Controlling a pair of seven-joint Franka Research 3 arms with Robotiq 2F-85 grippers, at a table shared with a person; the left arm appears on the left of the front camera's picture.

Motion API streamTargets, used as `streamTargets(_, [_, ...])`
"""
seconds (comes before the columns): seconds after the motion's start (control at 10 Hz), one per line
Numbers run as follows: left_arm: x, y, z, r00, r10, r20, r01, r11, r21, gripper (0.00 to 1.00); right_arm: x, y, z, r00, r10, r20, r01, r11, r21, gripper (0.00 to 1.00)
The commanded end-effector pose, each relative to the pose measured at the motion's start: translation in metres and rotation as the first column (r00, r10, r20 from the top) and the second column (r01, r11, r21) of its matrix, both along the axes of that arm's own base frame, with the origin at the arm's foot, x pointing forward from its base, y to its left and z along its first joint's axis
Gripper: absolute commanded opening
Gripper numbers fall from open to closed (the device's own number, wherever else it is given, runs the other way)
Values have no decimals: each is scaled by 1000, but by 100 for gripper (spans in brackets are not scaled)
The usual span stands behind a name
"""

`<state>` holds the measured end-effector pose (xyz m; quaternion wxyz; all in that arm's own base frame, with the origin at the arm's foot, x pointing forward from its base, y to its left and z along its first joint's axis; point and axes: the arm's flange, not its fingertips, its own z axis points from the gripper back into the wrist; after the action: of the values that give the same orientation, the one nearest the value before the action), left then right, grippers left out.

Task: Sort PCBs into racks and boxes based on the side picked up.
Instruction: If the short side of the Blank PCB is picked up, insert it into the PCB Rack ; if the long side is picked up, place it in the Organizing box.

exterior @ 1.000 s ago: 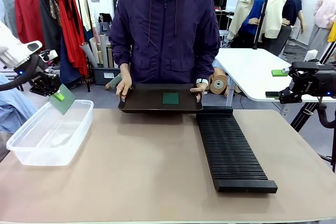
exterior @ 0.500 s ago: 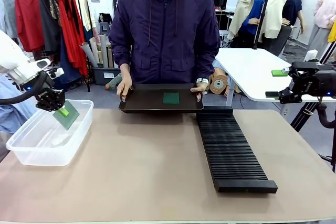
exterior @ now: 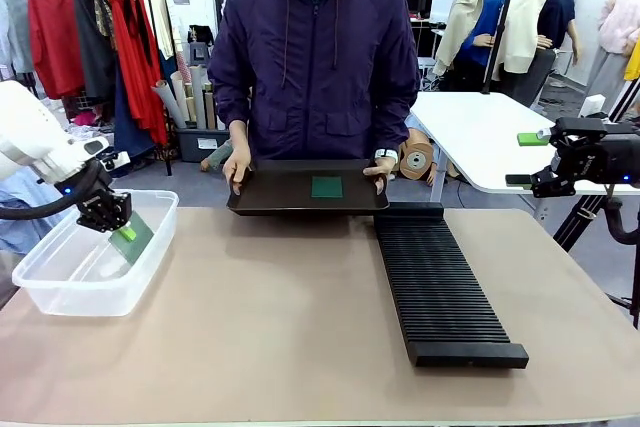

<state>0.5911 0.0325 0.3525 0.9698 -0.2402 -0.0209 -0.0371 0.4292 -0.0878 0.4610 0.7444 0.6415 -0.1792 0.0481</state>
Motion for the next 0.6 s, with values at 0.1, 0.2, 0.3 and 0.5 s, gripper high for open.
streamTargets(0.1, [-5,-1,-14,1000,5,-3,-5,999,-43,0,-1,1,1,1000,0,7,0,1000,0,100])
streamTargets(0.2, [-5,1,-17,1000,5,-3,-5,999,-48,0,-1,1,1,1000,0,7,0,1000,0,100])
streamTargets(0.3, [-4,3,-21,1000,8,-2,-9,998,-66,0,-1,1,1,1000,0,7,0,1000,0,100])
streamTargets(0.5, [0,7,-26,1000,19,-10,-20,997,-74,0,-1,1,1,1000,0,7,0,1000,0,100])
